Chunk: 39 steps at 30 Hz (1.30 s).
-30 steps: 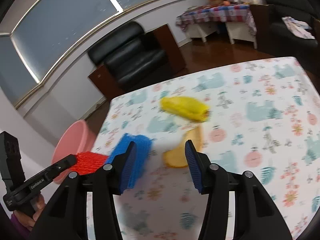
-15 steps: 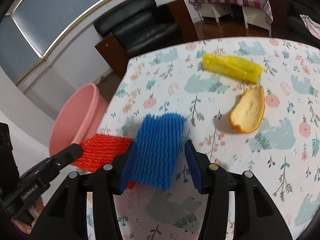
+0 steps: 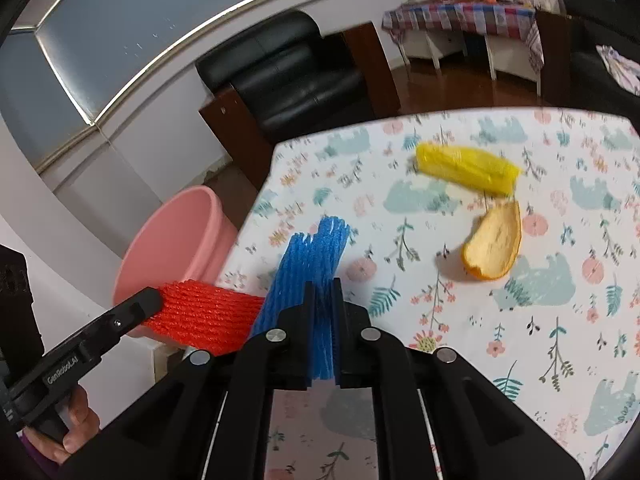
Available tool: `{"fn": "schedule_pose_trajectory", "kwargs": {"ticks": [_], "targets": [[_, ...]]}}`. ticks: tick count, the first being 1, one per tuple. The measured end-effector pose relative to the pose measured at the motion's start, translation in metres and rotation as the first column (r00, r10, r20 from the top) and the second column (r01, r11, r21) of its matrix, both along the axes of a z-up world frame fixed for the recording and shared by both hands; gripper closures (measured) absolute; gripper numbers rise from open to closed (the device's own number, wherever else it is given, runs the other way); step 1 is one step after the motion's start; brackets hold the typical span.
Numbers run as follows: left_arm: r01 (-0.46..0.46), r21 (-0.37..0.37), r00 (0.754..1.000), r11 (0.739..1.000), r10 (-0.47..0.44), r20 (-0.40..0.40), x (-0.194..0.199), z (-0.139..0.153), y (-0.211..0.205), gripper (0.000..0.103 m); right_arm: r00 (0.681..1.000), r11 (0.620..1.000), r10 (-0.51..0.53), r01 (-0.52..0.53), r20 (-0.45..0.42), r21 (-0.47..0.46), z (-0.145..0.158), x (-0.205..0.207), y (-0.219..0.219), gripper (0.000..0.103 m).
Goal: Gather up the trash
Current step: 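Carry the red and blue nets over the pink bucket with both tools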
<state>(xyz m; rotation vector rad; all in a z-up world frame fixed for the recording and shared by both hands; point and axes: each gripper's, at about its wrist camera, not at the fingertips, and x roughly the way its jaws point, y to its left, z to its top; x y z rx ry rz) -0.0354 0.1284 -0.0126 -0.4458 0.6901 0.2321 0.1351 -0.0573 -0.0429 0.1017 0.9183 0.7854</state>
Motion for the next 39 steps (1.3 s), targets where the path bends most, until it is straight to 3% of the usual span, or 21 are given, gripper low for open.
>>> {"fn": "schedule_pose_trajectory", "kwargs": {"ticks": [15,24,30,39], "targets": [[-0.177,0.05,0.98,0.983,0.171,0.106,-0.058,0.039,0.053,0.098,0.989,0.995,0.093,-0.097,0.111,0.03,0.044,-0.03,0.052,0.096],[-0.309,0.047,0.95,0.95,0.306,0.063,-0.09,0.028,0.1,0.098,0.972,0.981,0.191,-0.195,0.136,0.019,0.051,-0.055,0.105,0.096],[-0.336,0.104,0.942,0.936,0.335,0.033,-0.098,0.022,0.108,0.098,0.964,0.974,0.224,-0.226,0.146,0.003,0.047,-0.064,0.132,0.096],[-0.348,0.123,0.937,0.929,0.35,0.005,-0.095,0.011,0.114,0.098,0.96,0.97,0.243,-0.241,0.138,-0.034,0.035,-0.068,0.154,0.096]]}}
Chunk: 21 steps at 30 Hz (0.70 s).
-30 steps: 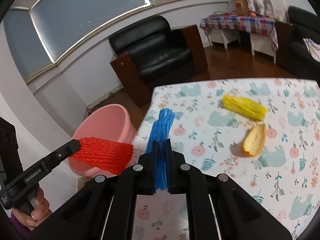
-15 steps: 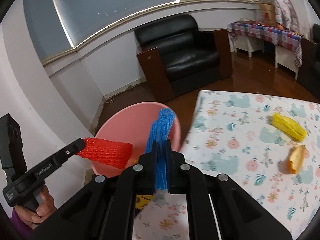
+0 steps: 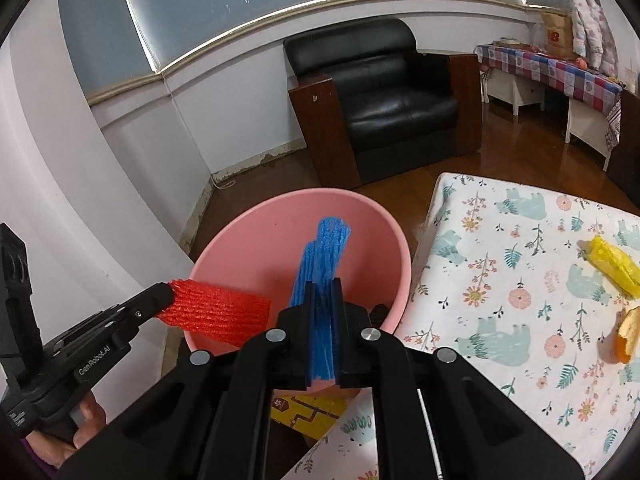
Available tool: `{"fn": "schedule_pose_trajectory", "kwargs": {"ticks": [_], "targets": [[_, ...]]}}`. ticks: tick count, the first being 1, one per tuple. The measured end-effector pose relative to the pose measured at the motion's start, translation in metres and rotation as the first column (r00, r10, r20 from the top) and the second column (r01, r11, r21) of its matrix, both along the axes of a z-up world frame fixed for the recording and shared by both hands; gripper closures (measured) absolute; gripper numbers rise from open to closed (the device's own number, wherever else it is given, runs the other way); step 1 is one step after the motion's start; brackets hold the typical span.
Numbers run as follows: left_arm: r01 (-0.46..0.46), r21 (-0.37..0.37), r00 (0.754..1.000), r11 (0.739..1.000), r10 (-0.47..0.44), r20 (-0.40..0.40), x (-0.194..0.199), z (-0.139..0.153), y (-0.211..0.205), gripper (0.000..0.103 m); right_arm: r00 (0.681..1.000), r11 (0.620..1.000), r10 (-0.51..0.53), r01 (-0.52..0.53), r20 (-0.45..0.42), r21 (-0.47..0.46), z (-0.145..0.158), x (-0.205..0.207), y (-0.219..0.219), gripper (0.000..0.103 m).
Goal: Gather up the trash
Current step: 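Carry the red and blue nets over the pink bucket with both tools, then open both tools to drop the nets into the bucket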
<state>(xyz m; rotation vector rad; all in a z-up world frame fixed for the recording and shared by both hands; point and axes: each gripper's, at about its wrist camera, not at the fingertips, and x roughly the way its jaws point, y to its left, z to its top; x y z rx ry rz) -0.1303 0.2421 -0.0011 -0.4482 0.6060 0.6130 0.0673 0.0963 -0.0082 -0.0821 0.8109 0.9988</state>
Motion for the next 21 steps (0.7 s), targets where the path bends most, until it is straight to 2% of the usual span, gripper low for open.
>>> {"fn": "schedule_pose_trajectory", "kwargs": {"ticks": [21], "targets": [[-0.005,-0.017,1.0,1.0,0.004,-0.014,0.006,-0.013,0.007,0.098,1.0,1.0,0.01,-0.01,-0.007,-0.028,-0.013,-0.006,0.017,0.096]]}}
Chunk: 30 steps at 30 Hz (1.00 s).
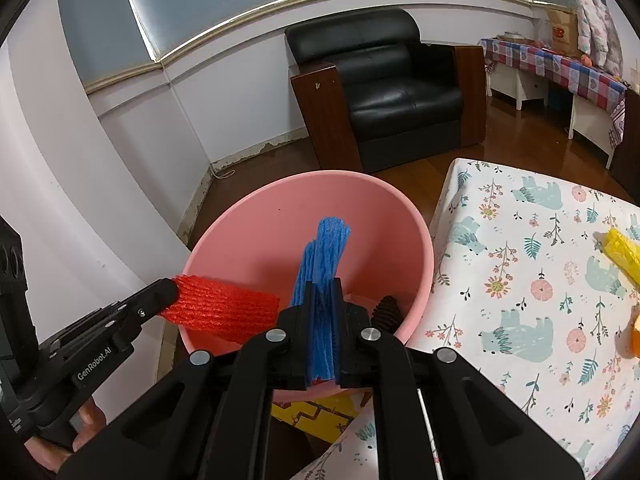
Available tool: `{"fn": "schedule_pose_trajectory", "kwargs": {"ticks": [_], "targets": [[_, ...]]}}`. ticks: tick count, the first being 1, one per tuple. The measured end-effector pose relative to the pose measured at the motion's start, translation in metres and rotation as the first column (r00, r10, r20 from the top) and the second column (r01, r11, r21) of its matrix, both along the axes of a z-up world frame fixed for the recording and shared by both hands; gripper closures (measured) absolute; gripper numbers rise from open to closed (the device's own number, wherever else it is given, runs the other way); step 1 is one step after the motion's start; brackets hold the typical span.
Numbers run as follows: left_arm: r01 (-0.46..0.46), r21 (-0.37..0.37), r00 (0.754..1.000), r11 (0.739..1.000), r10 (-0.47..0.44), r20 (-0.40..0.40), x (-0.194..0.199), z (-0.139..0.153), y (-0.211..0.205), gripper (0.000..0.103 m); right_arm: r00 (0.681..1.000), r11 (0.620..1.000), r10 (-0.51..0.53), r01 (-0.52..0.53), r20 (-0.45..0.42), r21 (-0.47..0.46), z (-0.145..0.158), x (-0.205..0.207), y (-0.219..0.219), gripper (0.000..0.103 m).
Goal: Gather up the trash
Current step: 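Open both tools to drop the nets into the bucket, then move both open tools back toward the yellow bag and orange peel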
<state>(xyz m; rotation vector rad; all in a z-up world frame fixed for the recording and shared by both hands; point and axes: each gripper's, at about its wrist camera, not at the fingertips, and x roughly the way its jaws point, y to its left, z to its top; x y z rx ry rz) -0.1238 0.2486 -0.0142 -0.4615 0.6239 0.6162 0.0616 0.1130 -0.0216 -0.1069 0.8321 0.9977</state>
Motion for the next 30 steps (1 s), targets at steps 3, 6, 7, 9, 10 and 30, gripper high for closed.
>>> {"fn": "schedule_pose_trajectory", "kwargs": {"ticks": [3,6,7,9,10,30], "targets": [[0.001,-0.001,1.0,1.0,-0.001,0.0,0.001,0.0,0.0,0.098,1.0,1.0,0.002,-0.002,-0.006,0.002,-0.001,0.0,0.001,0.095],[0.0,0.001,1.0,1.0,0.0,-0.001,0.001,-0.001,0.0,0.097,1.0,1.0,0.006,-0.006,-0.015,0.001,-0.002,0.0,0.003,0.095],[-0.001,-0.001,1.0,1.0,0.001,-0.001,0.001,-0.001,0.001,0.097,1.0,1.0,0.007,-0.007,-0.018,0.005,-0.003,0.001,0.003,0.095],[-0.008,-0.002,1.0,1.0,0.008,0.001,0.001,-0.003,0.001,0.096,1.0,1.0,0.009,-0.008,-0.023,0.013,-0.003,0.001,0.002,0.092],[-0.011,-0.002,1.0,1.0,0.011,0.001,0.002,-0.003,0.001,0.093,1.0,1.0,0.01,-0.01,-0.026,0.018,-0.003,0.001,0.002,0.089],[0.105,0.0,0.991,0.995,-0.104,0.083,0.033,0.029,-0.042,0.071,0.985,0.982,-0.172,0.171,0.008,0.08,0.02,0.043,-0.107,0.069]]}}
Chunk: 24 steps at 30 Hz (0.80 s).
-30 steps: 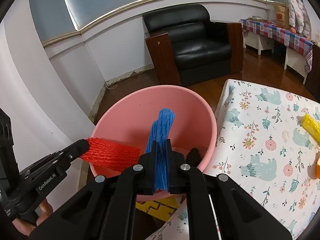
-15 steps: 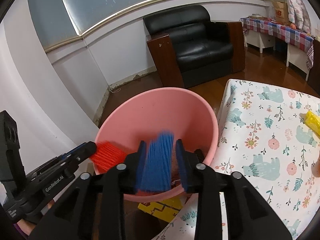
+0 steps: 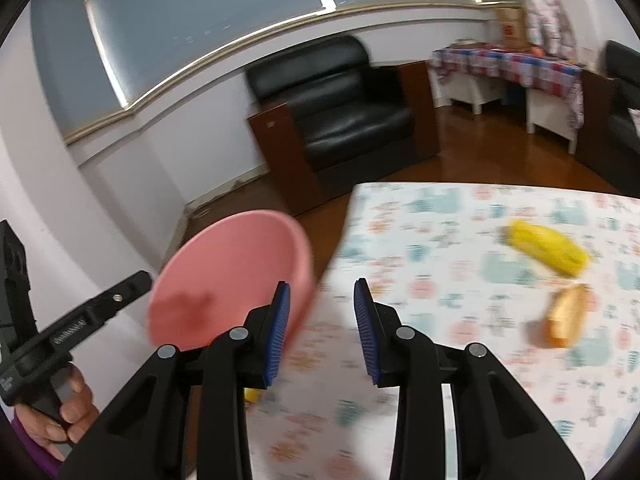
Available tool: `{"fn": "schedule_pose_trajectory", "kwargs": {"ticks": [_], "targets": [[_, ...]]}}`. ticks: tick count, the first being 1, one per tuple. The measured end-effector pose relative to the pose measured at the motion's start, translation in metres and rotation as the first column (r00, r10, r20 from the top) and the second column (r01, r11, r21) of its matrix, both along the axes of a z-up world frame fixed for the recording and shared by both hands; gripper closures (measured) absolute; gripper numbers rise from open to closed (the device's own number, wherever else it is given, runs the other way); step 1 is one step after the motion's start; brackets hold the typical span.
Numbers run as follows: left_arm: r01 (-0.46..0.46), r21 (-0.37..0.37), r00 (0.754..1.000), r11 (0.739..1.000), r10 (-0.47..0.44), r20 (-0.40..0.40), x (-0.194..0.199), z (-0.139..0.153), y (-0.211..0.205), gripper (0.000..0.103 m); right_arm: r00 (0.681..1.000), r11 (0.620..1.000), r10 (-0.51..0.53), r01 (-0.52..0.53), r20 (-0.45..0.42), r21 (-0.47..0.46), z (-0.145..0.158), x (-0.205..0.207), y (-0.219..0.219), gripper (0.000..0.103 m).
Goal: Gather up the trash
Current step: 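Move both open tools back toward the yellow bag and orange peel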
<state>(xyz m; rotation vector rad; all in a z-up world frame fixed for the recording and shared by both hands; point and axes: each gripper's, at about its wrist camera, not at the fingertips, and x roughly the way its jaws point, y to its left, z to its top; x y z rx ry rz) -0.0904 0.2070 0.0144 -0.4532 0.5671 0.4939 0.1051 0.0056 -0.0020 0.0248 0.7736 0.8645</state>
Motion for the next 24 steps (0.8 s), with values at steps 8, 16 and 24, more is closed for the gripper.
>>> {"fn": "schedule_pose_trajectory", "kwargs": {"ticks": [8,16,24], "targets": [[0.144,0.039,0.99,0.989,-0.144,-0.002,0.044,0.015,-0.057,0.071,0.985,0.985,-0.171,0.171,-0.003,-0.001,-0.002,0.033,-0.085,0.069],[0.264,0.051,0.964,0.963,-0.263,-0.033,0.091,0.02,-0.11,0.063,0.956,0.956,-0.294,0.294,-0.021,-0.005,-0.013,0.059,-0.15,0.069],[0.416,0.002,0.907,0.909,-0.415,-0.072,0.144,0.008,-0.165,0.061,0.944,0.945,-0.327,0.327,-0.037,-0.009,-0.017,0.087,-0.176,0.069]]}}
